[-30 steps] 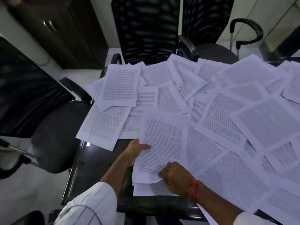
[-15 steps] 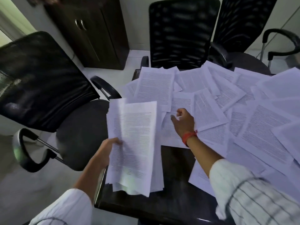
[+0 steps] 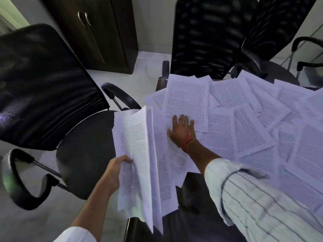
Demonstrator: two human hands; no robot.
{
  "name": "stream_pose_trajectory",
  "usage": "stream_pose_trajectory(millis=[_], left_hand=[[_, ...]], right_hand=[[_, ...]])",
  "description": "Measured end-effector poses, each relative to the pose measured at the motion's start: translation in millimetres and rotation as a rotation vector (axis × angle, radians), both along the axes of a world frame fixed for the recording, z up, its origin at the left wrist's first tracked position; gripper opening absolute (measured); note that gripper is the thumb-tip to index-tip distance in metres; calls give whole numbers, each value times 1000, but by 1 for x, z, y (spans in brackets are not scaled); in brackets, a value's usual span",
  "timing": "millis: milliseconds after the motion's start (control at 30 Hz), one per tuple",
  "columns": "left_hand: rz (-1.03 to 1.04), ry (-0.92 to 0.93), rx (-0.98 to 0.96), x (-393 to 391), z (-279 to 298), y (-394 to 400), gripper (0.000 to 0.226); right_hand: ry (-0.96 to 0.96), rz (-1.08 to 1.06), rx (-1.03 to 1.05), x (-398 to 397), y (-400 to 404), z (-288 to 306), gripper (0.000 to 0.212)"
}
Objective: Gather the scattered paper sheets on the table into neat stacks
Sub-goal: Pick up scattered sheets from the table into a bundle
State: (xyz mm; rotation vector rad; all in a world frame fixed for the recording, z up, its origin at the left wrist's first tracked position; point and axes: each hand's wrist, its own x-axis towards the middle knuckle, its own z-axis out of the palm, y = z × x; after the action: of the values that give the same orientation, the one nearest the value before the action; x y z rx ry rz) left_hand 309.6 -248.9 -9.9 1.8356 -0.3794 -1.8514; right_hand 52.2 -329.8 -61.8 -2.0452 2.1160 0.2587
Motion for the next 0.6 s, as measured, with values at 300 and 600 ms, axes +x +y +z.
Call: stream_pose_trajectory(millis=[300,600], left_hand=[[-41,64,0,-9,-7,-22,18],[-146,-10,-23,-2,-6,-25,23]], right_hand=[[230,186,-209,-4,-21,15,17],[-338,-266,-355,-32,-29,45,22]])
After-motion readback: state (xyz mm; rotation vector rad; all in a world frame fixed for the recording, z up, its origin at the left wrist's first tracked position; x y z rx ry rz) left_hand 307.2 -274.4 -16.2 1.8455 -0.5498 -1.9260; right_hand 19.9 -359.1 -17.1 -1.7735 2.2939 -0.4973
